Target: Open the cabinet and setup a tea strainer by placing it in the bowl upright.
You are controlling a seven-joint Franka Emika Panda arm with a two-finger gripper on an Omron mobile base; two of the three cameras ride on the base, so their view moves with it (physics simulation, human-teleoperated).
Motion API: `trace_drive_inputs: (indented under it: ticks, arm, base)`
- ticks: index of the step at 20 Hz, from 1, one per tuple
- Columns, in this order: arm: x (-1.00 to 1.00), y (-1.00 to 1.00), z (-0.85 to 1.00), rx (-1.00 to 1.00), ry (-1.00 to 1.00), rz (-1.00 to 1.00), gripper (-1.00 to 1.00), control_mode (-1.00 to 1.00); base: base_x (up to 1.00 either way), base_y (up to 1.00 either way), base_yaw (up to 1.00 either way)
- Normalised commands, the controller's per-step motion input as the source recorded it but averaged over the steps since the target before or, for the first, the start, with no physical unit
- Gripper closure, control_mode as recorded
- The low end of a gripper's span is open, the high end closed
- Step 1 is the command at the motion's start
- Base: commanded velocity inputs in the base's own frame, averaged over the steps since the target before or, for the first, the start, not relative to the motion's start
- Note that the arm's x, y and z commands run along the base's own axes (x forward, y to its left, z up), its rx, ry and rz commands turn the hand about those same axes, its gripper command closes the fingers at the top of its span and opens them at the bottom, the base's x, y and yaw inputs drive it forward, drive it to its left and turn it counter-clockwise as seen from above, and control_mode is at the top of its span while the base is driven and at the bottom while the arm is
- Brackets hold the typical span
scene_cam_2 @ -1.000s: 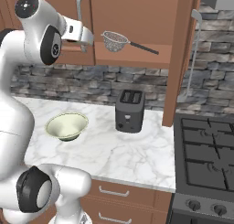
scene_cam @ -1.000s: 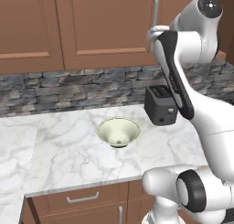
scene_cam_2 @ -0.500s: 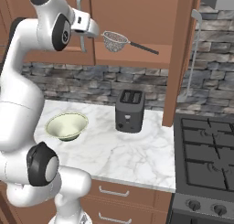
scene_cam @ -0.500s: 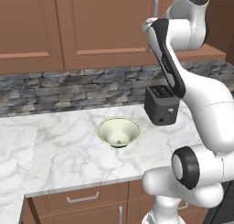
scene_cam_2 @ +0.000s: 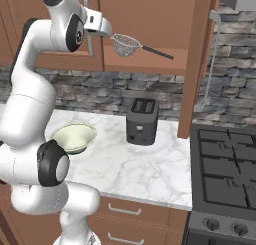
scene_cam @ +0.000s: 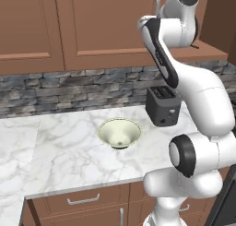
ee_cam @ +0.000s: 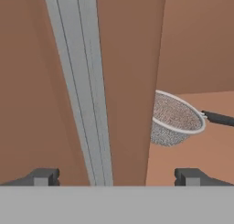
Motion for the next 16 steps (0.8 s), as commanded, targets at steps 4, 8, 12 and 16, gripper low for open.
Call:
trace_drive_inputs:
  ticks: [4,8,12,16]
  arm:
    - [0.51,0.1,0.0,0.0,-0.01,0.0,-1.0,-1.0]
    - [0.5,0.14,0.0,0.0,-0.05,0.0,-1.0,-1.0]
    - [0.39,0.07,0.0,0.0,-0.03,0.0,-1.0,-1.0]
    - [0.29,0.03,0.0,0.0,-0.07,0.0,1.0,-1.0]
  base:
    - [0.0,0.0,0.0]
    - [0.0,0.0,0.0]
    - [0.0,0.0,0.0]
    - [0.0,0.0,0.0]
